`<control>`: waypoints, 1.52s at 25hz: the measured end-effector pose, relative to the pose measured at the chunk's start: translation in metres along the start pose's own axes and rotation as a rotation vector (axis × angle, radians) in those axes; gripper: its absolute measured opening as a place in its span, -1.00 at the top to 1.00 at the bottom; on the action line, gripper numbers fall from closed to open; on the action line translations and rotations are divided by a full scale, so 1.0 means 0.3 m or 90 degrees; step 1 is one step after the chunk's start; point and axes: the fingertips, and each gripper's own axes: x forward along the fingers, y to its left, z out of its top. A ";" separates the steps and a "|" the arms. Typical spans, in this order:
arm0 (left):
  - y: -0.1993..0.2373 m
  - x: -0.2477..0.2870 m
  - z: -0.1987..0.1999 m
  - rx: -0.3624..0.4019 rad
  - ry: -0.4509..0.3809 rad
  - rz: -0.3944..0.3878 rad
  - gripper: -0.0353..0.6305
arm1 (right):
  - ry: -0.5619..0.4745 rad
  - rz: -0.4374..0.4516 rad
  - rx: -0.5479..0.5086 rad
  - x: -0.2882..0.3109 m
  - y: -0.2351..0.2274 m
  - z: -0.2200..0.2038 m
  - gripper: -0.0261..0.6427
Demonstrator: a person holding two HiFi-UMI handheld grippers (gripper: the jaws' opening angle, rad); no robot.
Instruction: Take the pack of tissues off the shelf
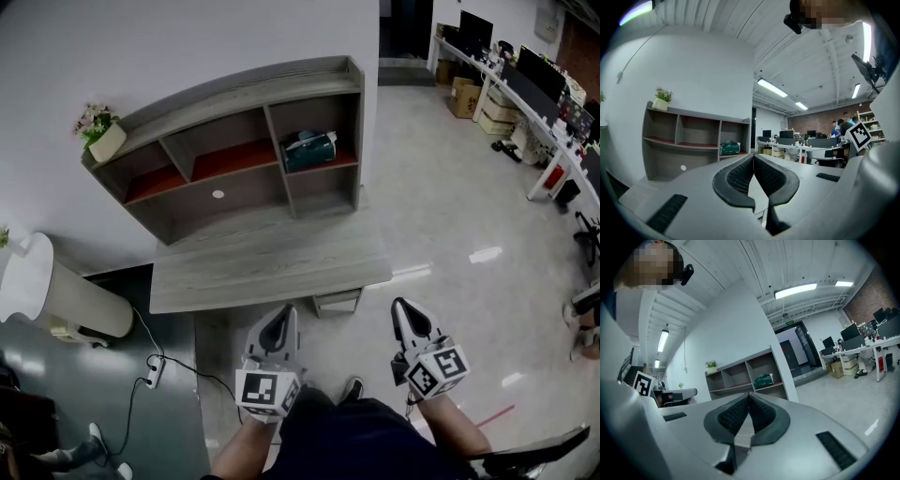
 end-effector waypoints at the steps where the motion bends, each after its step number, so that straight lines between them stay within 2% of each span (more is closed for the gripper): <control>1: -0.014 0.000 -0.006 0.001 0.002 0.004 0.84 | 0.002 0.004 0.002 -0.003 -0.011 -0.004 0.89; 7: -0.042 0.020 -0.051 0.000 0.032 0.017 0.84 | 0.019 0.020 0.014 -0.001 -0.055 -0.030 0.89; 14: -0.016 0.091 -0.061 0.017 0.030 0.019 0.84 | 0.024 0.015 0.025 0.061 -0.106 -0.039 0.89; 19: 0.018 0.170 -0.043 -0.014 0.025 0.008 0.84 | 0.024 0.006 0.020 0.120 -0.135 -0.031 0.89; 38: 0.377 0.527 -0.007 -0.020 0.019 -0.020 0.84 | 0.016 -0.036 -0.035 0.574 -0.197 0.072 0.89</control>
